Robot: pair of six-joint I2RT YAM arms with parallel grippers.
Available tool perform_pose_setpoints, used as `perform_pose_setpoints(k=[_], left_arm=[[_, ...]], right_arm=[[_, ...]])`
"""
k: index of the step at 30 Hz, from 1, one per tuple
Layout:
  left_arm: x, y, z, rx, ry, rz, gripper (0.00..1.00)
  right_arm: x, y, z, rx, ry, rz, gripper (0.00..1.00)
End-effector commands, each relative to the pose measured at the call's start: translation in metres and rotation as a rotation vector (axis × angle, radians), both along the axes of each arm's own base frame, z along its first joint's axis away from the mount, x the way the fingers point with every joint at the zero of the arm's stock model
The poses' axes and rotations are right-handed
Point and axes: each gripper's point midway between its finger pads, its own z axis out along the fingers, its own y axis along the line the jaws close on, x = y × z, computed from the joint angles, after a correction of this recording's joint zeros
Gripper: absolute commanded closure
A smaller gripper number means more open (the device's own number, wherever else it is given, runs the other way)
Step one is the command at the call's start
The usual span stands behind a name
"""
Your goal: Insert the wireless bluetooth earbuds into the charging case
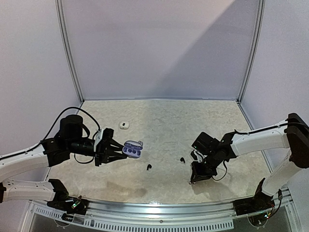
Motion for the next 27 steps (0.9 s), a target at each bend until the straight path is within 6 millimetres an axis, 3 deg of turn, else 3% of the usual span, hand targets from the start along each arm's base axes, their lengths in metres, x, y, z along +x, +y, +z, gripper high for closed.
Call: perform_pose_setpoints(k=[1,8,18,27], left_arm=[[-0.002,0.002,-0.003,0.002,-0.013,0.001,1.0],[-0.002,0.002,-0.004,0.001,-0.014,0.002,1.0],[-0.002,0.003,-0.004,0.003,-0.018,0.008,1.0],[0.003,0.003,0.0,-0.013,-0.025,0.032,1.0]], right_arm=[[-0.016,-0.016,-0.009,-0.071,0.037,-0.009,0.81],[-0.022,-0.02,-0.014,-0.086,0.056,-0.021,0.78],[-0.022,-0.021,-0.016,-0.094,0.062,-0.025,0.88],[0.0,-0.003,0.01,-0.062,-0.035,0.0,0.96]])
